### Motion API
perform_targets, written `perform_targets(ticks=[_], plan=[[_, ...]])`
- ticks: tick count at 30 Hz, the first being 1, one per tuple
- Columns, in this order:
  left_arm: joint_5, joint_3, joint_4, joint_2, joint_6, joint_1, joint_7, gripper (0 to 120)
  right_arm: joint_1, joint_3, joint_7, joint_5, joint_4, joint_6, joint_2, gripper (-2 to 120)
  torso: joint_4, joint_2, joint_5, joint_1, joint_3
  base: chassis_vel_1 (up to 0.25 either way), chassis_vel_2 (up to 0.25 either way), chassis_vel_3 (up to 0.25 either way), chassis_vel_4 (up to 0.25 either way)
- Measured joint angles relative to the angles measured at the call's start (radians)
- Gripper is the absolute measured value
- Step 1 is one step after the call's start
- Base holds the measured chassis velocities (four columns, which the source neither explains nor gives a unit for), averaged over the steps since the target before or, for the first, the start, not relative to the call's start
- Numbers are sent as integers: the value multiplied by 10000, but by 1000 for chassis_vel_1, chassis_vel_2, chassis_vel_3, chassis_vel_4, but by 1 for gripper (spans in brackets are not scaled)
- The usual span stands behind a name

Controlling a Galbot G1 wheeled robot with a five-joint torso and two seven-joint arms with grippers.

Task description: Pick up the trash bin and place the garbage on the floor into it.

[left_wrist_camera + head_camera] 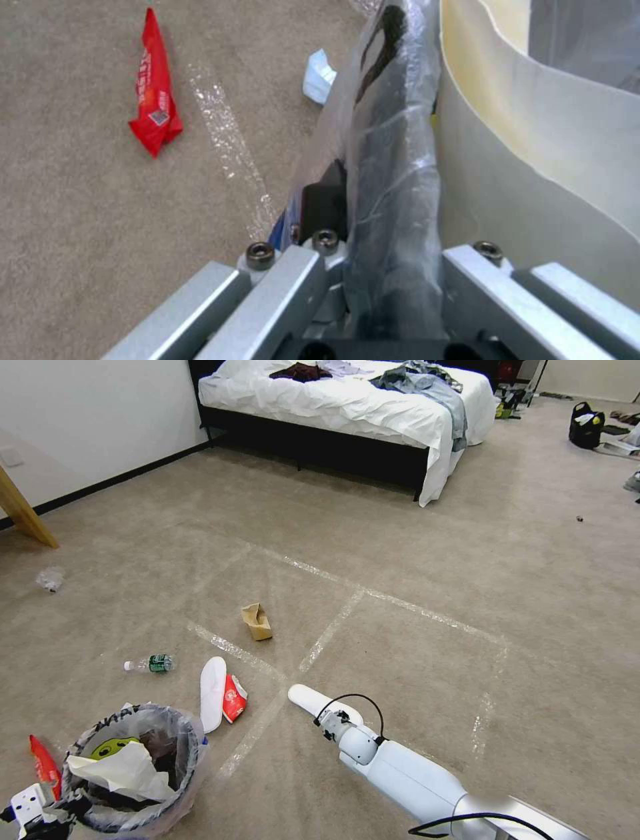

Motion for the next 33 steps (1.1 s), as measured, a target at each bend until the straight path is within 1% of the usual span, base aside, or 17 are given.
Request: perform_targets(ticks=[7,8,9,11,12,15,16,18,19,21,22,24,25,27,28,30,33], plan=[[-73,43,-168,43,146,18,-26,1,-180,535,170,702,1313,-10,-411,0,1,0,2,0,0,0,0,0,0],[-139,66,-237,68,191,21,-27,1,-265,874,193,1038,2005,10,-643,0,0,0,1,0,0,0,0,0,0],[-139,66,-237,68,191,21,-27,1,-265,874,193,1038,2005,10,-643,0,0,0,1,0,0,0,0,0,0],[-232,116,-364,114,256,18,-11,1,-393,1477,177,1438,3138,265,-1063,0,1,0,1,0,-1,0,0,0,0],[-232,116,-364,114,256,18,-11,1,-393,1477,177,1438,3138,265,-1063,0,1,0,1,0,-1,0,0,0,0],[-435,207,-561,169,364,-4,-11,1,-523,2134,28,1920,4396,780,-1516,0,-1,1,1,0,-1,0,0,0,0],[-435,207,-561,169,364,-4,-11,1,-523,2134,28,1920,4396,780,-1516,0,-1,1,1,0,-1,0,0,0,0],[-587,296,-742,233,473,-5,-45,1,-584,2625,-183,2249,5322,1336,-1772,0,-1,0,2,0,0,0,0,0,0],[-587,296,-742,233,473,-5,-45,1,-584,2625,-183,2249,5322,1336,-1772,0,-1,0,2,0,0,0,0,0,0],[-796,368,-924,328,623,-31,-119,1,-553,2935,-484,2492,6014,2012,-1842,0,0,0,0,0,0,0,0,0,0],[-796,368,-924,328,623,-31,-119,1,-553,2935,-484,2492,6014,2012,-1842,0,0,0,0,0,0,0,0,0,0],[-1035,420,-1110,428,766,-74,-224,1,-419,3038,-835,2807,6477,2704,-1848,0,0,0,0,0,0,0,0,0,0],[-1035,420,-1110,428,766,-74,-224,1,-419,3038,-835,2807,6477,2704,-1848,0,0,0,0,0,0,0,0,0,0],[-1220,444,-1267,588,890,-88,-298,1,-242,3031,-1290,3204,6921,3439,-1824,0,0,0,0,0,0,0,0,0,0],[-1220,444,-1267,588,890,-88,-298,1,-242,3031,-1290,3204,6921,3439,-1824,0,0,0,0,0,0,0,0,0,0],[-1533,448,-1390,794,1032,-111,-463,1,-23,2857,-1664,3739,7332,4201,-1655,0,0,0,0,0,0,0,0,0,0],[-1804,447,-1439,968,1137,-149,-607,1,171,2656,-1975,4302,7631,4585,-1472,0,1,0,0,0,-1,0,0,0,0]])
